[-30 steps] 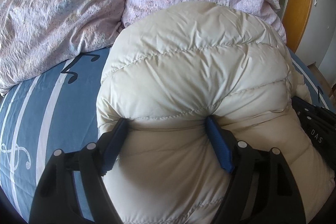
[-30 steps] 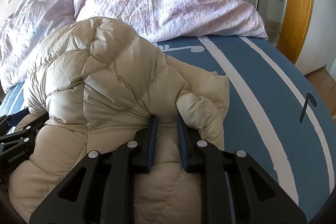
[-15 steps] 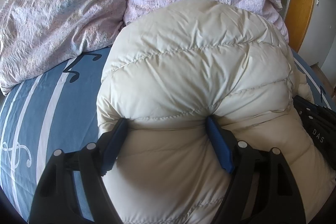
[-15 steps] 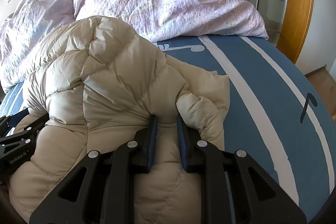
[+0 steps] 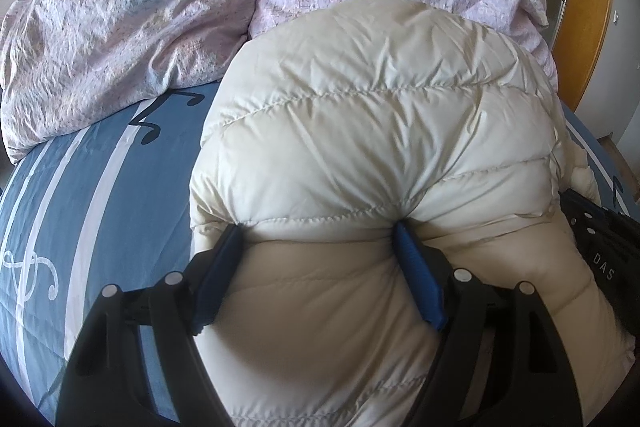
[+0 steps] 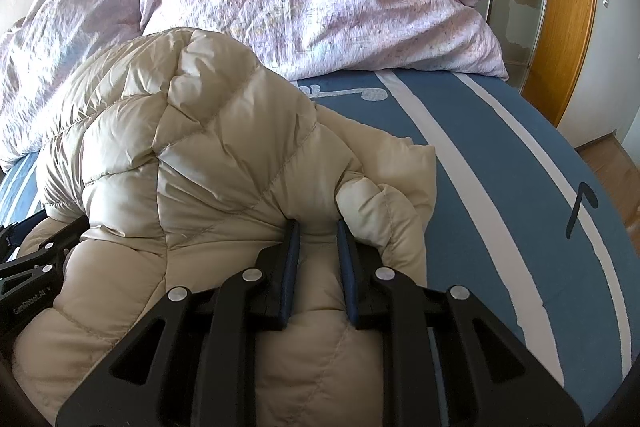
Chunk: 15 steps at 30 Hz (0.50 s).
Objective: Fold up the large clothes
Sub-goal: 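Hold the folded cream jacket with both grippers and press it flat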
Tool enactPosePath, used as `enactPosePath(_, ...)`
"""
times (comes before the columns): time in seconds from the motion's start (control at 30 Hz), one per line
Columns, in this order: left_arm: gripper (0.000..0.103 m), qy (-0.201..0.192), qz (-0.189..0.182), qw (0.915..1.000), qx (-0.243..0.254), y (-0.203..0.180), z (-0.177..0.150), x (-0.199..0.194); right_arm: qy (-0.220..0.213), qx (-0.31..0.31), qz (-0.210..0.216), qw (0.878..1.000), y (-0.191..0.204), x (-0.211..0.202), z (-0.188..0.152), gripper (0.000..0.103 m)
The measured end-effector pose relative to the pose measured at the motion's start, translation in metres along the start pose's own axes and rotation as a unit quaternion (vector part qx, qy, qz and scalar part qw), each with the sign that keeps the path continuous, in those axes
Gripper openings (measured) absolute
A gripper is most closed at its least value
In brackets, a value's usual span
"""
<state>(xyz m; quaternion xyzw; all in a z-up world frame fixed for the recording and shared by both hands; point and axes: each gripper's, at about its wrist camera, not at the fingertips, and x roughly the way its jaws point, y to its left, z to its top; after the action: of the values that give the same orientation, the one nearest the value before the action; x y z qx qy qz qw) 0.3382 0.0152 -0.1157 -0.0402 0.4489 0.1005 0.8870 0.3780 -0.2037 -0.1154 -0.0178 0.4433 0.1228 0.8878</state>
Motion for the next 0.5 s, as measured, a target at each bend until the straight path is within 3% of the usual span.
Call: enactPosePath(0.5,0.077,0.017,0.017,0.9996,-0.015,-0.0012,0.0011,-0.002,0.017,-0.027,-0.014,0.999,0.0055,0.0017,0.0031,0.02)
